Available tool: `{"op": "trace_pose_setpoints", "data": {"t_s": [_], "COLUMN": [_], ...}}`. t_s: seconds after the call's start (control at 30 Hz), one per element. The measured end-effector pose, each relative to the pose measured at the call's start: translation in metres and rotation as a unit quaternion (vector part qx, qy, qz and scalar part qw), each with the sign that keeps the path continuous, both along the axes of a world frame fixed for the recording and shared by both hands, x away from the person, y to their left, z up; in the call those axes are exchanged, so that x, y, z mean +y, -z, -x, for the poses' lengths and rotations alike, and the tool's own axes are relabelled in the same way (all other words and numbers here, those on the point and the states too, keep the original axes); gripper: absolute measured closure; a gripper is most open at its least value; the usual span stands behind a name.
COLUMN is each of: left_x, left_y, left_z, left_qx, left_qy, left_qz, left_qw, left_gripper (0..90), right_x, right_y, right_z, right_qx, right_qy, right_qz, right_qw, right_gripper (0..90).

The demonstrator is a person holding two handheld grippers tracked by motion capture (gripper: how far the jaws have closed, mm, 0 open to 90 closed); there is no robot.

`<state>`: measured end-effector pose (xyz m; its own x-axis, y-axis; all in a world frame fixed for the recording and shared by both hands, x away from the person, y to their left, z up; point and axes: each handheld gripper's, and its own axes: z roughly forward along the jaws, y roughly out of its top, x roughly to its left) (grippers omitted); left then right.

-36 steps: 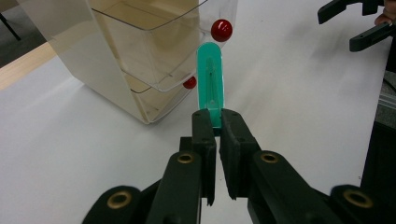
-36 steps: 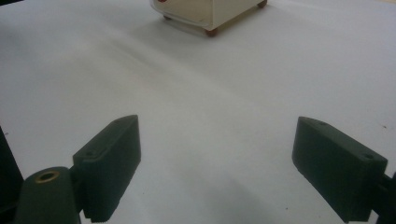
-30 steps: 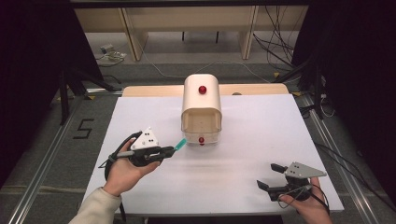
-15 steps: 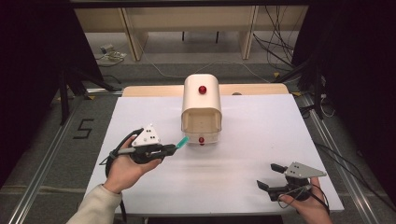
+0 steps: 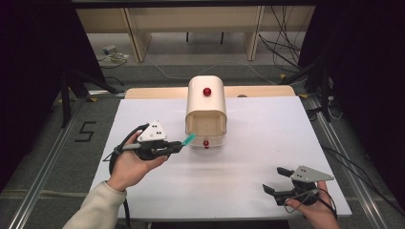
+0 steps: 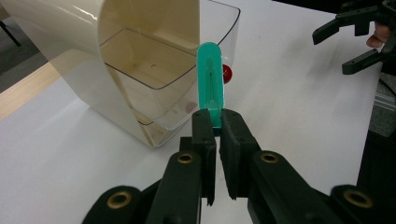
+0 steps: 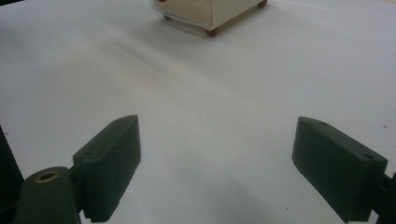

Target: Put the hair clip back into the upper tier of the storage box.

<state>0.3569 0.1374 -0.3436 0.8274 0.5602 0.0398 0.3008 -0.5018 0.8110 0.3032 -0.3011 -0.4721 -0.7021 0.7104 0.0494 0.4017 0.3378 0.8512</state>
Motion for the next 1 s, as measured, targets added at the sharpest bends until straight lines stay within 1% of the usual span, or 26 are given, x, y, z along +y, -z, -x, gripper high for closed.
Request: {"op": "trace_pose_setpoints", "data": {"t_s": [0.17, 0.3, 0.4, 0.57, 0.73, 0.83, 0.87, 1.0], "left_x": [-0.004, -0.007, -0.009, -0.013, -0.018, -0.021, -0.021, -0.025], "left_y": [-0.004, -0.007, -0.010, -0.014, -0.018, -0.021, -0.021, -0.022], "left_z": [-0.003, -0.006, -0.008, -0.011, -0.017, -0.020, -0.022, -0.026], "left_qx": [-0.001, 0.001, 0.001, 0.003, 0.005, 0.011, 0.010, 0.012], "left_qy": [0.006, 0.006, 0.002, 0.001, 0.004, 0.005, 0.005, 0.003], "left_qz": [-0.002, -0.007, -0.004, -0.007, -0.015, -0.020, -0.025, -0.031], "left_qw": [1.0000, 1.0000, 1.0000, 1.0000, 0.9999, 0.9997, 0.9996, 0.9995], "left_gripper": [84.3, 84.3, 84.3, 84.3, 84.3, 84.3, 84.3, 84.3], "right_x": [0.000, 0.000, 0.000, 0.000, 0.000, 0.000, 0.000, 0.000], "right_y": [0.000, 0.000, 0.000, 0.000, 0.000, 0.001, 0.001, 0.001], "right_z": [0.000, 0.000, 0.000, 0.000, 0.000, -0.001, -0.001, -0.001], "right_qx": [0.001, -0.001, 0.000, 0.000, 0.000, -0.001, -0.001, 0.000], "right_qy": [0.001, -0.001, 0.000, -0.001, 0.000, -0.001, 0.000, 0.001], "right_qz": [0.000, -0.003, -0.002, -0.002, -0.001, -0.002, -0.002, -0.003], "right_qw": [1.0000, 1.0000, 1.0000, 1.0000, 1.0000, 1.0000, 1.0000, 1.0000], "right_gripper": [16.5, 16.4, 16.5, 16.4, 16.4, 16.4, 16.5, 16.4]}}
